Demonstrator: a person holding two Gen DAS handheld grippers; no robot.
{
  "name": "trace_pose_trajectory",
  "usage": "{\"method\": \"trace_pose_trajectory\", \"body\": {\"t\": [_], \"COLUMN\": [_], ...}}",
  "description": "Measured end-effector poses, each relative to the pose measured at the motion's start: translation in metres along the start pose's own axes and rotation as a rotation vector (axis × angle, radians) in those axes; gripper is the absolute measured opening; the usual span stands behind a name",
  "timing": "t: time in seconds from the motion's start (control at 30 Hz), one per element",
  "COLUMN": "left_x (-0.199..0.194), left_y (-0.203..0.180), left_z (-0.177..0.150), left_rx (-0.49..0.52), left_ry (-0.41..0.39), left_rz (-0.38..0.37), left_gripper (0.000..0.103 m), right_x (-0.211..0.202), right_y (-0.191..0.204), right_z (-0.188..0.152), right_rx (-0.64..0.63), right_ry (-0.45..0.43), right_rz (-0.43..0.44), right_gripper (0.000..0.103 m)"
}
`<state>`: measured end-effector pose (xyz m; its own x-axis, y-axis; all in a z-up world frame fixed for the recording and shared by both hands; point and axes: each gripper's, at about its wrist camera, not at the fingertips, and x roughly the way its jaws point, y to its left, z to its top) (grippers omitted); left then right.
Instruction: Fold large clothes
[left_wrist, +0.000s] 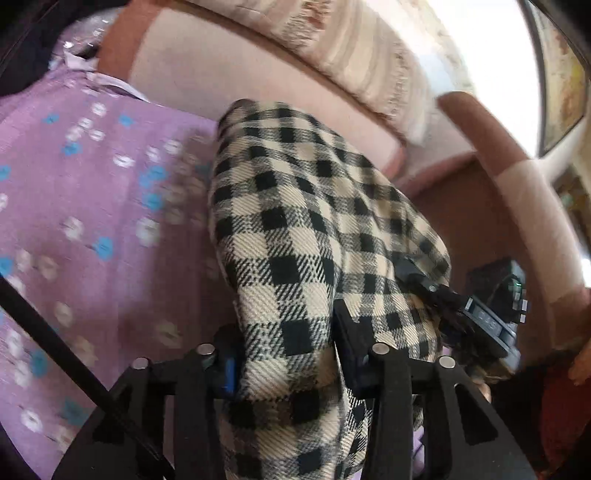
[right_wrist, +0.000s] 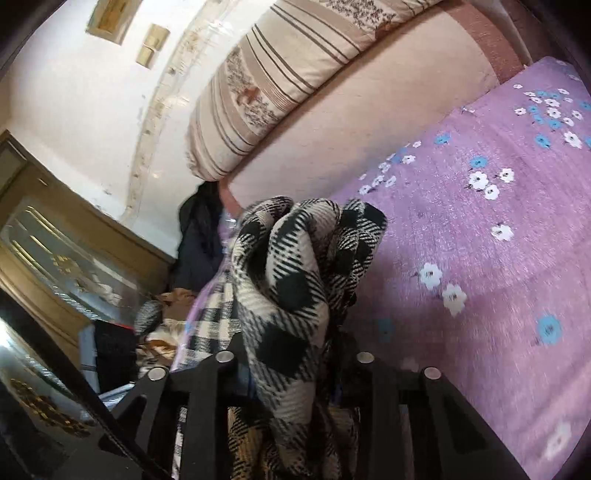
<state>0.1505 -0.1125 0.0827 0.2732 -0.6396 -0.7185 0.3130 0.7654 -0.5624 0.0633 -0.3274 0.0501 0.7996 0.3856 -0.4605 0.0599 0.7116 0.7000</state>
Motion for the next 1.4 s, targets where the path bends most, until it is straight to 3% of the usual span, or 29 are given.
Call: {"method": "trace_pose_trajectory", "body": {"t": [0.03, 0.1, 0.17, 0.23, 0.37, 0.4, 0.47, 0.53, 0.6, 0.7, 0.73, 0.8, 0.87, 0.93, 1.0, 1.07, 1.1, 1.23, 1.33, 1.4], "left_x": [0.005, 0.020, 0.024, 0.017, -0.015, -0.023, -0.033, -0.033, -0.029, -0.014, -0.012, -0.016, -0.030, -0.046, -0.068, -0.091, -0.101, -0.143, -0.163, -0.170], "left_y": [0.006, 0.020, 0.030, 0.035, 0.028, 0.025, 0.021, 0.013, 0.010, 0.015, 0.018, 0.032, 0.043, 0.047, 0.047, 0.040, 0.036, 0.004, -0.025, -0.043], "left_z": [0.000, -0.001, -0.004, -0.009, -0.019, -0.023, -0.035, -0.050, -0.063, -0.082, -0.085, -0.096, -0.106, -0.113, -0.123, -0.135, -0.141, -0.170, -0.189, -0.199], "left_rx": [-0.006, -0.029, -0.059, -0.087, -0.059, -0.055, -0.039, -0.005, 0.025, 0.023, 0.015, -0.033, -0.079, -0.090, -0.074, -0.041, -0.025, 0.090, 0.189, 0.215], "left_ry": [0.007, 0.042, 0.055, 0.044, -0.021, -0.038, -0.054, -0.047, -0.024, 0.017, 0.026, 0.031, 0.013, -0.012, -0.060, -0.118, -0.149, -0.343, -0.493, -0.539], "left_rz": [0.049, 0.161, 0.140, 0.116, 0.114, 0.091, 0.058, 0.064, 0.100, 0.194, 0.214, 0.195, 0.173, 0.179, 0.228, 0.297, 0.331, 0.539, 0.685, 0.787], "left_gripper": [0.044, 0.044, 0.050, 0.051, 0.051, 0.051, 0.052, 0.055, 0.055, 0.055, 0.055, 0.055, 0.055, 0.055, 0.055, 0.057, 0.064, 0.085, 0.098, 0.099], "right_x": [0.008, 0.025, 0.033, 0.029, -0.005, -0.016, -0.027, -0.022, -0.011, 0.008, 0.010, 0.008, -0.004, -0.020, -0.037, -0.056, -0.067, -0.101, -0.122, -0.132], "right_y": [-0.003, -0.021, -0.035, -0.040, -0.008, 0.003, 0.022, 0.032, 0.033, 0.020, 0.012, -0.009, -0.033, -0.049, -0.054, -0.053, -0.051, -0.033, -0.002, 0.017], "right_z": [0.000, -0.008, -0.014, -0.014, -0.005, -0.007, -0.013, -0.024, -0.040, -0.066, -0.074, -0.084, -0.092, -0.098, -0.103, -0.109, -0.113, -0.132, -0.152, -0.165], "right_rx": [0.005, 0.029, 0.055, 0.088, -0.001, -0.031, -0.067, -0.059, -0.036, 0.013, 0.038, 0.125, 0.265, 0.347, 0.355, 0.340, 0.329, 0.293, 0.180, 0.094], "right_ry": [0.005, 0.037, 0.075, 0.073, -0.066, -0.097, -0.090, 0.000, 0.090, 0.205, 0.219, 0.222, 0.221, 0.211, 0.201, 0.190, 0.180, 0.172, 0.142, 0.113], "right_rz": [-0.034, -0.144, -0.211, -0.211, -0.284, -0.280, -0.192, -0.059, 0.008, 0.000, -0.024, -0.036, 0.009, -0.008, -0.044, -0.121, -0.153, -0.111, -0.123, -0.157], "right_gripper": [0.046, 0.048, 0.056, 0.061, 0.061, 0.061, 0.053, 0.042, 0.036, 0.035, 0.028, 0.017, 0.017, 0.017, 0.017, 0.035, 0.049, 0.049, 0.049, 0.049]}}
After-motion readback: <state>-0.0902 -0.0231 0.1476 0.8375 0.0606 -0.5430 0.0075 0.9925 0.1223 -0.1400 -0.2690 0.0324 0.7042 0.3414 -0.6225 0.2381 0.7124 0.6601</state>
